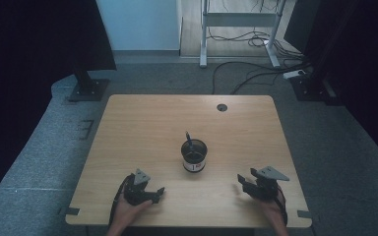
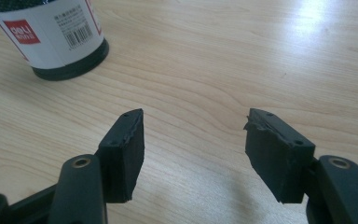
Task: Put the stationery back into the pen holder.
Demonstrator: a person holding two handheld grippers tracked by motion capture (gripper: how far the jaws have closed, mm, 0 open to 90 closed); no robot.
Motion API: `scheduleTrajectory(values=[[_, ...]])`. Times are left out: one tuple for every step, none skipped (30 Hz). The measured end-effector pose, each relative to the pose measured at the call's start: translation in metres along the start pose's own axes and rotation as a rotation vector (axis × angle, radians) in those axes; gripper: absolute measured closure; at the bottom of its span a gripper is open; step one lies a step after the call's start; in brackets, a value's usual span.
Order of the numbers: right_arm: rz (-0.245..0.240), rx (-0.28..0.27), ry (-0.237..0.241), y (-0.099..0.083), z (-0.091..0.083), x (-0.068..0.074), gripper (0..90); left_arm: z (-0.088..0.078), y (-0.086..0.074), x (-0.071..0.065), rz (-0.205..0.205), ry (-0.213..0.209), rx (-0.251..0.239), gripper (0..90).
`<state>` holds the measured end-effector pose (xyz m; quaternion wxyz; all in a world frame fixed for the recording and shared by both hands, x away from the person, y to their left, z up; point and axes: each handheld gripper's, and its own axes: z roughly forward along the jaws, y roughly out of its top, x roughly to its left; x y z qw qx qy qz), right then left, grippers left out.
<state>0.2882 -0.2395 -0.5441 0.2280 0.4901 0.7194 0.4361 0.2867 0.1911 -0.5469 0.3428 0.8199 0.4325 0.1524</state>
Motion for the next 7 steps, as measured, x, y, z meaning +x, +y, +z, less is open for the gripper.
scheduleTrajectory(values=[[0.000,0.001,-0.001,-0.0003,0.0000,-0.0002,36.4,0.0000,0.0000,0.0000,0.000,0.000,0.000,14.4],[0.000,0.001,-0.001,-0.0005,0.0000,-0.0003,36.4,0.0000,0.0000,0.0000,0.000,0.000,0.000,14.4],[-0.001,0.001,-0.002,-0.0006,-0.0001,-0.0004,36.3,0.0000,0.0000,0.0000,0.000,0.000,0.000,14.4],[0.000,0.000,-0.003,-0.0006,-0.0003,-0.0003,36.3,0.0000,0.0000,0.0000,0.000,0.000,0.000,14.4],[0.000,0.000,-0.004,-0.0006,-0.0003,-0.0003,36.3,0.0001,0.0000,0.0001,-0.001,0.000,-0.001,14.3],[-0.001,0.000,-0.005,-0.0006,-0.0001,-0.0002,36.1,0.0000,-0.0001,0.0001,-0.002,-0.001,-0.001,14.3],[-0.001,0.002,-0.005,-0.0006,0.0003,-0.0001,35.9,0.0000,0.0000,0.0003,-0.002,-0.003,-0.001,14.3]])
